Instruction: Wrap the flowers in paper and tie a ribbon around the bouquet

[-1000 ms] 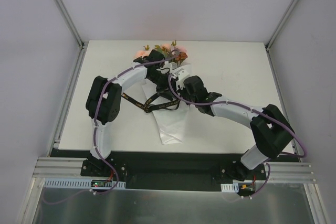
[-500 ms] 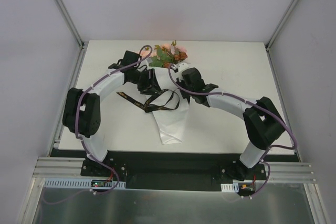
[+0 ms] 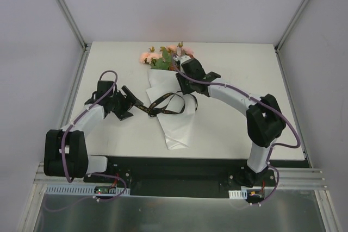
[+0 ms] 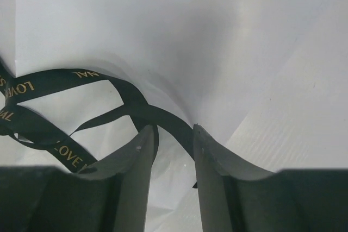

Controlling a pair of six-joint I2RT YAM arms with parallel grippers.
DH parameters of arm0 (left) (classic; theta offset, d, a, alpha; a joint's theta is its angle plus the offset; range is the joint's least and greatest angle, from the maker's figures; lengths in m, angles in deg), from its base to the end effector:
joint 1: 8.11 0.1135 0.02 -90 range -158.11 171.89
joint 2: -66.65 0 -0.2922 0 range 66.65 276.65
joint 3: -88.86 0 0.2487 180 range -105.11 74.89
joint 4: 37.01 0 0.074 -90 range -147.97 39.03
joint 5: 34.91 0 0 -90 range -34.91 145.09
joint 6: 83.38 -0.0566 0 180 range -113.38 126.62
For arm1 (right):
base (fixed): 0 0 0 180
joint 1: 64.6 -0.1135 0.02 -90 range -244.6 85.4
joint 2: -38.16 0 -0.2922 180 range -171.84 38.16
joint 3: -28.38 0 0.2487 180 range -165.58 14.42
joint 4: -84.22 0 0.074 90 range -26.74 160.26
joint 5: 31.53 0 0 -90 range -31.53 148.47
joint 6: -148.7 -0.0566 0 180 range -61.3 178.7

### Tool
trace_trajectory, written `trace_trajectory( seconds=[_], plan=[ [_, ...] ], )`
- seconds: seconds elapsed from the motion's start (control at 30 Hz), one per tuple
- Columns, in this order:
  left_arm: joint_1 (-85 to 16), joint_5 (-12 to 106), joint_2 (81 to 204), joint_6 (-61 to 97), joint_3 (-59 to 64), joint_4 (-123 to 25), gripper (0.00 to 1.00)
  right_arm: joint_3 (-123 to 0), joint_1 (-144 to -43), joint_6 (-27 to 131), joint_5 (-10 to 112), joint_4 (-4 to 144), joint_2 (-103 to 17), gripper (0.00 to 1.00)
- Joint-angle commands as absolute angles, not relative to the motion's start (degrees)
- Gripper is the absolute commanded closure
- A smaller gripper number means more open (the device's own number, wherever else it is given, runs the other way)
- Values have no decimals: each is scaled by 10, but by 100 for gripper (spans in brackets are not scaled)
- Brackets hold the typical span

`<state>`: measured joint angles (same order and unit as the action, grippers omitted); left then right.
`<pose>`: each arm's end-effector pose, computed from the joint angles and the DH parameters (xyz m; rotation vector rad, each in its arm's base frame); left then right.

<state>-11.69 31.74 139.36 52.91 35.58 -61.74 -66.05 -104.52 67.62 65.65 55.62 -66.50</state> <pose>0.2562 -0.0385 0.2220 -0.6883 2.3445 -0.8900 0.3421 0.2770 0.2704 -0.8669 2.0726 0.1516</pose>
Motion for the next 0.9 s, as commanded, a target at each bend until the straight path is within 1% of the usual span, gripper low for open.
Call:
trace_trajectory(
  seconds=[0.0,0.07,0.1,0.17,0.27,0.3,0.33,0.43,0.47,0.57,0.67,0.73,0.87],
  plan=[
    [-95,333,1455,583,340,-597,22,-715,-1042,648,657,432,-647,52],
    [-94,333,1498,590,324,-598,25,-735,-1042,639,657,366,-637,48],
    [-93,325,1513,598,309,-602,31,-743,-1042,638,653,349,-634,44],
    [-92,317,1547,608,296,-605,32,-736,-1043,632,636,323,-610,44],
    [-92,339,1565,622,291,-605,32,-666,-1043,620,609,362,-558,44],
    [-93,365,1565,620,291,-606,31,-654,-1043,621,605,372,-553,43],
    [-93,375,1566,621,291,-606,29,-638,-1043,622,600,386,-552,44],
    [-93,392,1582,619,286,-610,28,-643,-1043,628,552,395,-580,46],
    [-93,394,1594,619,283,-612,30,-653,-1045,627,545,398,-600,47],
    [-107,424,1607,621,277,-613,43,-664,-1044,621,531,410,-621,46],
    [-136,490,1610,616,266,-632,43,-682,-1049,617,545,405,-642,46],
    [-144,512,1616,619,253,-650,43,-686,-1052,619,556,399,-648,46],
    [-179,582,1633,628,207,-736,44,-680,-1053,619,581,392,-649,45]
  ],
)
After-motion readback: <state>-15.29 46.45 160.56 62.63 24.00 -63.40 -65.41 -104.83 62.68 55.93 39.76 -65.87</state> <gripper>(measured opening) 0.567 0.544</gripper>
